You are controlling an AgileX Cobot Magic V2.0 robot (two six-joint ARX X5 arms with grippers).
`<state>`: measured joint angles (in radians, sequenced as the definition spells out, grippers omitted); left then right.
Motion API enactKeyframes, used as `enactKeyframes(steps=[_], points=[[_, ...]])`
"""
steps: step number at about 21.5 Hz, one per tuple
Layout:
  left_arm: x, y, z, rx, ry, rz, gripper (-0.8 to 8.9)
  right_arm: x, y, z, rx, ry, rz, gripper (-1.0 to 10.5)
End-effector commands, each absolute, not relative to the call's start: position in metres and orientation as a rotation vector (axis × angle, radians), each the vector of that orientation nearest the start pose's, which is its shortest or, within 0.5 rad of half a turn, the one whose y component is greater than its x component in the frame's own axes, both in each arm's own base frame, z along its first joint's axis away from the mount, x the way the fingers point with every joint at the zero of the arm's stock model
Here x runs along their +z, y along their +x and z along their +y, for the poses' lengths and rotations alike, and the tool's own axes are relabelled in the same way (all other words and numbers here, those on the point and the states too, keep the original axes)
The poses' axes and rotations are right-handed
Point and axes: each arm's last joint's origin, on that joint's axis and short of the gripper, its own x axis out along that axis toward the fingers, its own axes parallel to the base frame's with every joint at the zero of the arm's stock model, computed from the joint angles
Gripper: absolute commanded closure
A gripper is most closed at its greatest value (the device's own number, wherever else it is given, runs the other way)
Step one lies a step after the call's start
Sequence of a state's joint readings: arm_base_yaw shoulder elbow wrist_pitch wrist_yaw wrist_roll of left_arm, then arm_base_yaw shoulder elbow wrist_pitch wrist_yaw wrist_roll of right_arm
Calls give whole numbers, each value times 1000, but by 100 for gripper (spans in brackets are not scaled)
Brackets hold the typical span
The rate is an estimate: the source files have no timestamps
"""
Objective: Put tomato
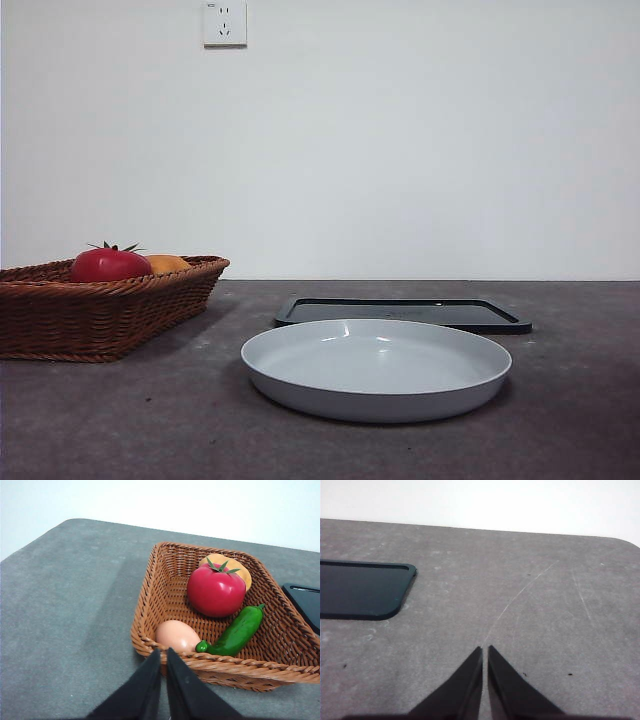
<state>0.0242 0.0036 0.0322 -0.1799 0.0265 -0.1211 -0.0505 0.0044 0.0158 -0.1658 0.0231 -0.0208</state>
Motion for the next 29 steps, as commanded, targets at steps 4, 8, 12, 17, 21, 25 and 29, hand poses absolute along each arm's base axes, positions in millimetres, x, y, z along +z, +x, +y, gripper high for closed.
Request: enactKeyframes(steps=[4, 8, 12, 17, 21, 25, 29], points=[[149, 96, 2, 11, -118, 178, 795, 152, 96, -5, -74, -5, 150, 938], [149, 96, 2, 11, -118, 178, 795, 152, 96, -5, -74, -6, 147, 938], [149, 96, 2, 11, -118, 178, 795, 155, 97, -5, -74, -5, 112, 938], [149, 96, 2, 11, -125, 177, 795, 159, 97, -5, -74, 29, 74, 938], [149, 96, 2, 11, -125, 177, 795, 159, 97, -5, -61, 72, 74, 938], [150, 96, 2, 14, -163, 171, 798, 160, 97, -4, -23, 125, 71, 938], [162, 94, 2, 15, -222, 133, 798, 170, 95, -4, -26, 236, 41, 938]])
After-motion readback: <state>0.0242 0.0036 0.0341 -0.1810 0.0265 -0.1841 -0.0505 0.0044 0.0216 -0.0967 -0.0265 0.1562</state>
